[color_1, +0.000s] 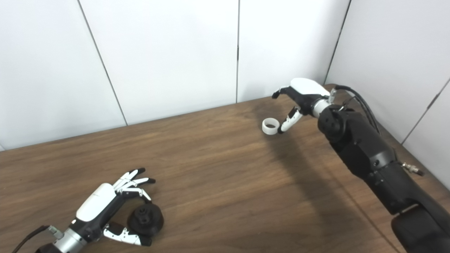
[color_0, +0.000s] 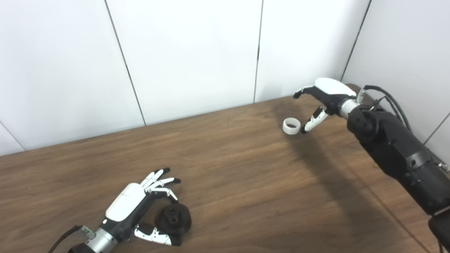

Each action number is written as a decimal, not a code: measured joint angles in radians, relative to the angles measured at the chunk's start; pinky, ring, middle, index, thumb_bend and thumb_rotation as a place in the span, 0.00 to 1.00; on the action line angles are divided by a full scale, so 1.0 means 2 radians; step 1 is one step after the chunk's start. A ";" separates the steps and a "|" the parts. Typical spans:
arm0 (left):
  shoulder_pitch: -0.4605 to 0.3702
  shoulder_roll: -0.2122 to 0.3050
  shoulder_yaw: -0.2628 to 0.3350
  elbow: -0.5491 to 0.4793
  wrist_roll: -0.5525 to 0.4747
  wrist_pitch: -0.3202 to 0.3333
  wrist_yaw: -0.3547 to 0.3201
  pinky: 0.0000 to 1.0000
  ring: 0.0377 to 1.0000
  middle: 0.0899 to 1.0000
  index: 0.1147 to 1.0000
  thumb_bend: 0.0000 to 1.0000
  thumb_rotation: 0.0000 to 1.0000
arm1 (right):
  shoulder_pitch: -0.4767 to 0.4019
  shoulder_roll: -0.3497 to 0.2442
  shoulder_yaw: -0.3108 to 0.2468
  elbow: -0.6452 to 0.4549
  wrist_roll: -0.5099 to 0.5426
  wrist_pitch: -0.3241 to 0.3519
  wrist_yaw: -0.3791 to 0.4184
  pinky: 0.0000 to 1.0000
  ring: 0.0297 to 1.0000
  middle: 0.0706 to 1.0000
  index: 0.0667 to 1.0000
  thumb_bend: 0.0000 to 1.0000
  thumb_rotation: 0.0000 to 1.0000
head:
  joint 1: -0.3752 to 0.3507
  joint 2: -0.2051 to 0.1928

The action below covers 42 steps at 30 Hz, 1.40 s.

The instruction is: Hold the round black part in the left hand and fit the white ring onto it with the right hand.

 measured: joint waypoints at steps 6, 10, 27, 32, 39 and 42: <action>0.006 0.001 0.007 -0.008 0.000 0.000 -0.005 1.00 0.99 0.85 0.42 0.52 0.05 | -0.018 0.000 0.013 0.030 -0.012 -0.019 0.000 0.82 0.88 0.86 0.77 0.80 0.18 | 0.003 0.002; 0.009 0.001 0.010 -0.012 0.000 0.000 -0.009 1.00 0.99 0.85 0.42 0.52 0.05 | -0.024 0.003 0.024 0.033 -0.020 -0.019 0.001 0.83 0.89 0.87 0.77 0.81 0.19 | 0.007 0.003; 0.027 0.000 0.032 -0.030 0.000 0.000 -0.030 1.00 0.99 0.85 0.42 0.52 0.05 | -0.024 0.016 0.043 0.057 -0.033 -0.032 0.002 0.86 0.90 0.88 0.78 0.82 0.15 | 0.016 0.011; 0.036 -0.002 0.042 -0.041 0.003 0.001 -0.038 1.00 0.99 0.86 0.42 0.52 0.05 | -0.024 0.021 0.048 0.066 -0.033 -0.037 0.003 0.86 0.89 0.87 0.77 0.83 0.12 | 0.022 0.016; 0.043 -0.004 0.049 -0.048 0.003 0.001 -0.046 1.00 1.00 0.86 0.42 0.52 0.05 | -0.027 0.024 0.051 0.075 -0.034 -0.048 0.003 0.87 0.89 0.86 0.76 0.83 0.11 | 0.027 0.021; 0.044 -0.005 0.051 -0.048 0.003 0.001 -0.048 1.00 1.00 0.86 0.42 0.52 0.05 | -0.030 0.025 0.052 0.080 -0.036 -0.050 0.003 0.87 0.89 0.87 0.77 0.82 0.13 | 0.028 0.022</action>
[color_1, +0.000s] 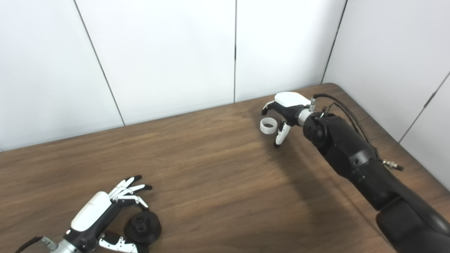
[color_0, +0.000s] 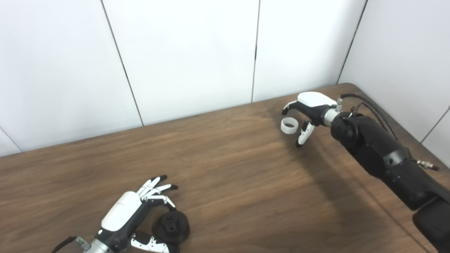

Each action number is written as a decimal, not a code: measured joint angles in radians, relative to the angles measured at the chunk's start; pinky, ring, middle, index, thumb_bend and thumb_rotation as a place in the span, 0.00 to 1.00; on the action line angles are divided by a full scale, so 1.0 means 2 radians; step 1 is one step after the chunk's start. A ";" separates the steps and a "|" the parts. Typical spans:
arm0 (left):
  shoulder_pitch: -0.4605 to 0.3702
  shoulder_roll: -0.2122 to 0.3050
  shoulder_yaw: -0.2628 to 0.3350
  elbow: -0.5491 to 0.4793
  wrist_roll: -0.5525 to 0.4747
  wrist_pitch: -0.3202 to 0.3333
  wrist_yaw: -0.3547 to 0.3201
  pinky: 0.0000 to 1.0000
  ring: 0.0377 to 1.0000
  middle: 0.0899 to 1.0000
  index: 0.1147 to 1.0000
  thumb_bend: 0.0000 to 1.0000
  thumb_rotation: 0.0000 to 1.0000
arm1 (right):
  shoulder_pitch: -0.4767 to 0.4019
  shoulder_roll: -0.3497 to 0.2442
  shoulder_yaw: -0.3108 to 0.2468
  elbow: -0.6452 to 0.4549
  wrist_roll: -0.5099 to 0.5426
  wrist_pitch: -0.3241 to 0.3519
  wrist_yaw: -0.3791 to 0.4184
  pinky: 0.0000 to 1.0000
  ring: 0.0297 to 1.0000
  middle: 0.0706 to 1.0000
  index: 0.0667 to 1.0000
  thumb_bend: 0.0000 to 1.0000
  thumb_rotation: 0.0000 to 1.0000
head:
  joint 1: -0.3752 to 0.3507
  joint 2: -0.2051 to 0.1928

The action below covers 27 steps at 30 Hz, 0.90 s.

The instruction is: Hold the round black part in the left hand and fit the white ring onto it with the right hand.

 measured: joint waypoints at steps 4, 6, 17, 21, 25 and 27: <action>0.002 0.000 0.002 -0.002 0.000 0.000 -0.001 1.00 1.00 0.86 0.42 0.52 0.05 | -0.001 0.001 0.000 0.003 0.000 -0.001 -0.001 0.88 0.90 0.87 0.76 0.82 0.12 | 0.002 0.000; 0.003 0.000 0.002 -0.002 0.000 0.000 -0.001 1.00 1.00 0.86 0.42 0.52 0.05 | -0.001 0.002 0.000 0.005 0.000 -0.003 -0.004 0.88 0.90 0.87 0.76 0.81 0.12 | 0.001 0.001; 0.012 0.000 0.006 -0.014 0.000 0.001 -0.006 1.00 1.00 0.86 0.42 0.52 0.05 | -0.006 0.003 0.000 0.022 0.000 -0.013 -0.014 0.87 0.90 0.86 0.75 0.77 0.14 | 0.005 0.010; 0.016 0.000 0.011 -0.018 0.000 0.001 -0.011 1.00 1.00 0.86 0.42 0.52 0.05 | -0.009 0.003 0.002 0.026 0.000 -0.014 -0.013 0.88 0.90 0.87 0.73 0.76 0.15 | 0.007 0.014; 0.020 0.000 0.015 -0.022 0.000 0.001 -0.014 1.00 1.00 0.86 0.42 0.52 0.05 | -0.012 0.002 0.005 0.030 -0.001 -0.015 -0.011 0.87 0.90 0.87 0.72 0.77 0.16 | 0.008 0.017; 0.021 0.000 0.016 -0.023 0.000 0.001 -0.014 1.00 1.00 0.86 0.42 0.52 0.05 | -0.013 0.002 0.005 0.033 -0.001 -0.016 -0.011 0.87 0.89 0.86 0.71 0.78 0.16 | 0.007 0.018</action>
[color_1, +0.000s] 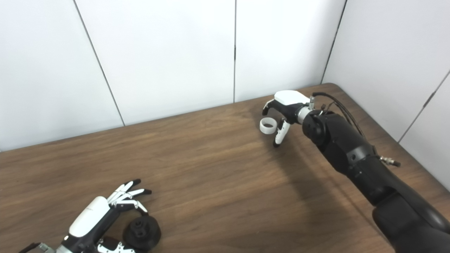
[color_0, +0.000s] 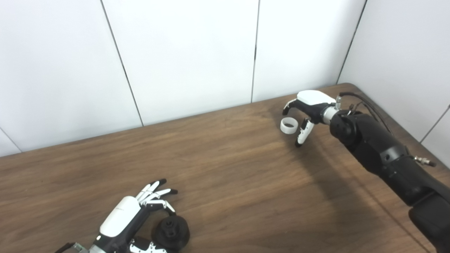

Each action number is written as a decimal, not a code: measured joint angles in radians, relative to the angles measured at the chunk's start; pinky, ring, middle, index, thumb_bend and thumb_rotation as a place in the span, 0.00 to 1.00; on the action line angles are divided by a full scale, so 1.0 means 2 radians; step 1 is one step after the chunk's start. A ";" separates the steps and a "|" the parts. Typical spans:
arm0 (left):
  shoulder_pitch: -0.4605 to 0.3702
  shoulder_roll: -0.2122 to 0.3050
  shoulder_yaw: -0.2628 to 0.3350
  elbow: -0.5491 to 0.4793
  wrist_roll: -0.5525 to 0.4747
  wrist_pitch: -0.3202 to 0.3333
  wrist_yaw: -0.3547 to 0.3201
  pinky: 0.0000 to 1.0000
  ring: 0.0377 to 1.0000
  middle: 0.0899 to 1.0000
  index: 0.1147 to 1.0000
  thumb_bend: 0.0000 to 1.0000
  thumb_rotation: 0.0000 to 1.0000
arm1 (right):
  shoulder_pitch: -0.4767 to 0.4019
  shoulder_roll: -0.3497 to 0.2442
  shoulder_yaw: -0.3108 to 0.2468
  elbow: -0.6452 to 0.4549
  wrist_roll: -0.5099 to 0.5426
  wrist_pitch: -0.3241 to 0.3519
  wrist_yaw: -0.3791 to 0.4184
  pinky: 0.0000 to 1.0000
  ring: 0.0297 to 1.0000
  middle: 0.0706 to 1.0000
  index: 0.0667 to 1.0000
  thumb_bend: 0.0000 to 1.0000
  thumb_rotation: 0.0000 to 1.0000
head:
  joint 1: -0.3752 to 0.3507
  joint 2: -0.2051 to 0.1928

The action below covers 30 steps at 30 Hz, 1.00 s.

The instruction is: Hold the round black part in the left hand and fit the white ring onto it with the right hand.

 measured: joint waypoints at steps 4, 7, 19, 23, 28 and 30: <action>0.001 0.000 0.001 0.000 0.000 0.000 -0.001 1.00 1.00 0.85 0.42 0.52 0.05 | 0.000 0.000 0.000 0.000 0.000 0.000 0.000 0.85 0.89 0.86 0.71 0.79 0.16 | 0.001 0.000; 0.001 -0.001 0.002 0.000 0.000 0.000 -0.002 1.00 0.99 0.85 0.42 0.52 0.05 | 0.000 0.000 0.000 0.001 0.000 -0.001 -0.002 0.88 0.90 0.84 0.56 0.67 0.15 | 0.001 -0.002; 0.003 -0.004 0.007 0.000 0.001 0.000 -0.008 1.00 0.99 0.85 0.42 0.52 0.05 | 0.004 0.000 0.004 0.008 -0.010 -0.039 -0.036 0.89 0.89 0.76 0.45 0.53 0.13 | 0.002 -0.001; 0.003 -0.004 0.007 0.000 0.001 0.000 -0.008 1.00 0.99 0.85 0.42 0.52 0.05 | 0.004 0.000 0.003 0.008 -0.010 -0.036 -0.035 0.91 0.89 0.77 0.45 0.53 0.13 | 0.002 -0.001; 0.003 -0.004 0.008 0.000 0.001 0.000 -0.009 1.00 1.00 0.85 0.42 0.52 0.05 | 0.005 0.000 0.003 0.005 -0.010 -0.033 -0.035 0.90 0.89 0.76 0.45 0.53 0.13 | 0.002 -0.001; 0.003 -0.004 0.009 0.000 0.001 0.000 -0.009 1.00 1.00 0.85 0.42 0.52 0.05 | 0.005 0.000 0.003 0.005 -0.010 -0.032 -0.035 0.90 0.89 0.77 0.45 0.53 0.13 | 0.001 -0.002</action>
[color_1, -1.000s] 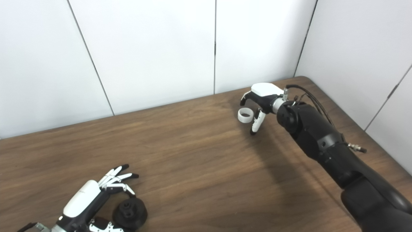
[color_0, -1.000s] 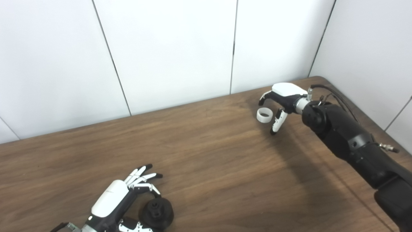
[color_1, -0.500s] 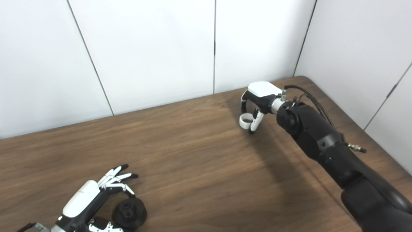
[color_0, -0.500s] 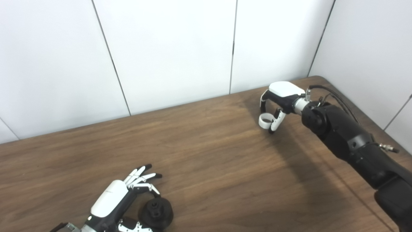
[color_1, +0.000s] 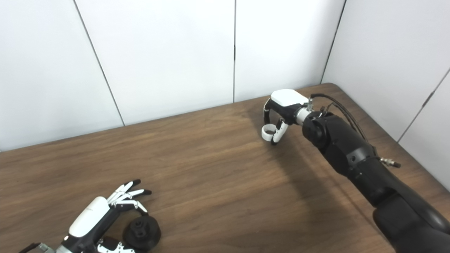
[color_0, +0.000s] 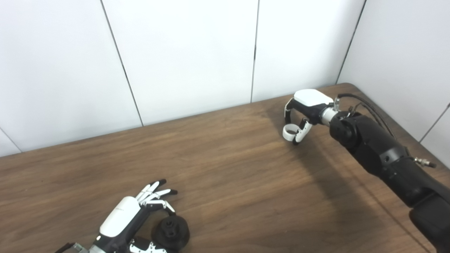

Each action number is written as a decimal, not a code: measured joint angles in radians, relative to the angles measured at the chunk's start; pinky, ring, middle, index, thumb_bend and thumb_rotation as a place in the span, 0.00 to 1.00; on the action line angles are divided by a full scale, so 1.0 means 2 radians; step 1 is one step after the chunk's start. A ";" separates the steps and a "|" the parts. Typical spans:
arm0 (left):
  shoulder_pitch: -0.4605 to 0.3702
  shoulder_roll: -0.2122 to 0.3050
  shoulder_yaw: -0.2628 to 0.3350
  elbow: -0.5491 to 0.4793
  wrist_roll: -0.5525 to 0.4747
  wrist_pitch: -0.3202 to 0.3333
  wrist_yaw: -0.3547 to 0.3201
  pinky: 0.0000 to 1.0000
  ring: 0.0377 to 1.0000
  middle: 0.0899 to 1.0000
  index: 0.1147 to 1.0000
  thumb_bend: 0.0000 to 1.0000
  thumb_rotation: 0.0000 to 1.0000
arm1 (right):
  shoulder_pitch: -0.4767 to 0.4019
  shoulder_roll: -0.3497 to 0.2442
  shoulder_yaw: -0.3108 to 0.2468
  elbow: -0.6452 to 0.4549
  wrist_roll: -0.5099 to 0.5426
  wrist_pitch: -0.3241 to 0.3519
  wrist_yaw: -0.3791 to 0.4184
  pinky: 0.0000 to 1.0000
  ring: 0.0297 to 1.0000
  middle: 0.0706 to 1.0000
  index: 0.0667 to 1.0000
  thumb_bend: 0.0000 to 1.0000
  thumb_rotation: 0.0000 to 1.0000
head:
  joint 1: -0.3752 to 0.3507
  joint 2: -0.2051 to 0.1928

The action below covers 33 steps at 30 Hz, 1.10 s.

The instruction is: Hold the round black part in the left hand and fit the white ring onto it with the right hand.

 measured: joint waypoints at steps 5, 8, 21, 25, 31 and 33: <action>0.000 -0.002 0.001 0.000 0.000 0.000 -0.001 1.00 1.00 0.85 0.42 0.52 0.05 | 0.005 0.000 -0.005 -0.008 0.001 0.000 0.000 0.91 0.89 0.78 0.45 0.53 0.13 | 0.002 -0.001; 0.000 -0.002 0.002 0.002 0.000 0.000 -0.001 1.00 1.00 0.85 0.42 0.52 0.05 | 0.013 -0.001 -0.008 -0.022 0.002 0.000 0.000 0.94 0.91 0.79 0.45 0.53 0.13 | 0.000 -0.002; -0.012 -0.005 0.003 0.020 -0.005 -0.003 -0.003 1.00 1.00 0.87 0.42 0.52 0.05 | 0.064 0.002 -0.020 -0.141 -0.002 -0.026 -0.003 1.00 0.99 0.80 0.45 0.53 0.14 | 0.007 -0.004; -0.014 -0.005 0.003 0.023 -0.007 -0.003 -0.003 1.00 1.00 0.87 0.42 0.52 0.05 | 0.070 0.015 -0.022 -0.189 0.001 -0.035 0.005 1.00 0.99 0.80 0.45 0.53 0.14 | 0.007 -0.003; -0.016 -0.007 0.006 0.027 -0.011 -0.003 -0.008 1.00 1.00 0.86 0.42 0.52 0.05 | 0.071 0.032 -0.019 -0.240 0.004 -0.047 0.026 1.00 1.00 0.80 0.45 0.53 0.14 | 0.010 -0.004; -0.017 -0.008 0.006 0.028 -0.011 -0.003 -0.008 1.00 1.00 0.86 0.42 0.52 0.05 | 0.071 0.039 -0.018 -0.254 0.006 -0.054 0.036 1.00 1.00 0.80 0.44 0.53 0.14 | 0.011 -0.004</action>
